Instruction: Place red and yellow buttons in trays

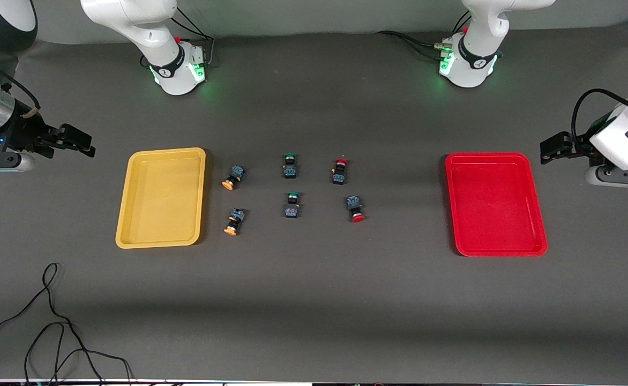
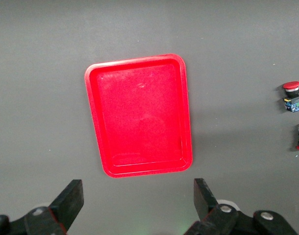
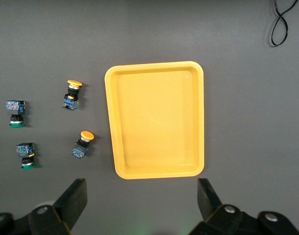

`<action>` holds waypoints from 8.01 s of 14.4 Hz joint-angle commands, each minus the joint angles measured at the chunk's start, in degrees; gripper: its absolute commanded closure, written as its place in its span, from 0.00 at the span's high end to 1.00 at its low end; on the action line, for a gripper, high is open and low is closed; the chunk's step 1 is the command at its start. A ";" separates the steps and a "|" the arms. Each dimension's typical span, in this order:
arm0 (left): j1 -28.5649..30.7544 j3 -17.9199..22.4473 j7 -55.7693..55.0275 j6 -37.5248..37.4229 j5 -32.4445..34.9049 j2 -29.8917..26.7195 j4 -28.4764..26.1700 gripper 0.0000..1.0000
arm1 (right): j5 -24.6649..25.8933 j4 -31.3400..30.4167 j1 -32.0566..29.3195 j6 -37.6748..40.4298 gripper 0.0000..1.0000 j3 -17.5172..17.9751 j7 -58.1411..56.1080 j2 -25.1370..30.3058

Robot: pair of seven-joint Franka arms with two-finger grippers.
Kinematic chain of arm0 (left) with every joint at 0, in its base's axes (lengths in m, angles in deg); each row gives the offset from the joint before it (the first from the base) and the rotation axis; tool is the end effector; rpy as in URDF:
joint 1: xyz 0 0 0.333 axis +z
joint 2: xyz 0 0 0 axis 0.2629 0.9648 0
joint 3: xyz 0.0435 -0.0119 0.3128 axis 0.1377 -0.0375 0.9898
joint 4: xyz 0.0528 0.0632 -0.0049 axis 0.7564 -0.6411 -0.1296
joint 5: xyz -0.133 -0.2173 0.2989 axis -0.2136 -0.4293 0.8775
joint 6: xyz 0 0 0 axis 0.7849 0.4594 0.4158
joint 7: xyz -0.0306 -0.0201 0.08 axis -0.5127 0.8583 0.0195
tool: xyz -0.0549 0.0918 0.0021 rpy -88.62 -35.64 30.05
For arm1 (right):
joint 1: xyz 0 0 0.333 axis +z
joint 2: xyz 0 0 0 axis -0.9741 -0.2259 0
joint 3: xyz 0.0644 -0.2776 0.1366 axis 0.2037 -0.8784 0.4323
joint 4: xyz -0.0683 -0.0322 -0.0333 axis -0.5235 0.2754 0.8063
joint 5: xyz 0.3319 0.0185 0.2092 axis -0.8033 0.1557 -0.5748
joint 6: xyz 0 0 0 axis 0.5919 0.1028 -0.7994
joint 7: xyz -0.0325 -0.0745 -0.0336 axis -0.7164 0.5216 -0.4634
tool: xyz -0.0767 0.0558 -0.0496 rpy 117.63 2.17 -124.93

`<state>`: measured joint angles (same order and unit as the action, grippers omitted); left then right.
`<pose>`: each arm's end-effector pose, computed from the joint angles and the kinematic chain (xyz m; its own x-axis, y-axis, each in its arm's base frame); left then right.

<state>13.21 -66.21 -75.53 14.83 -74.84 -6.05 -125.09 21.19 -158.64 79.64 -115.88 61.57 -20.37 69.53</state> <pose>0.5620 -0.0281 0.5729 0.9895 -0.1124 -0.0914 -0.1139 -0.9934 -0.0108 0.5261 0.0090 0.5794 0.9975 -0.0336 -0.0626 -0.0347 -0.9993 -0.0168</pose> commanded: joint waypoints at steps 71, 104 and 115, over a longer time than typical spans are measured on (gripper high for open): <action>-25.24 -7.94 -48.49 24.76 -5.71 16.58 -7.28 0.02 | -4.04 -32.81 27.71 -41.33 0.08 -6.76 48.76 -10.53; 2.13 -15.13 -18.93 18.14 -3.32 10.05 -9.84 1.00 | -19.42 -17.62 33.67 -36.02 1.00 -27.26 25.00 -21.55; -21.08 -16.11 -57.96 37.21 7.55 30.42 -1.93 1.00 | -25.84 -4.24 44.32 -40.32 1.00 -25.51 32.67 -41.96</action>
<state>-7.01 -83.25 -129.91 49.80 -70.62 18.14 -129.91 -2.20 -164.74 122.88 -154.22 35.60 12.68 30.74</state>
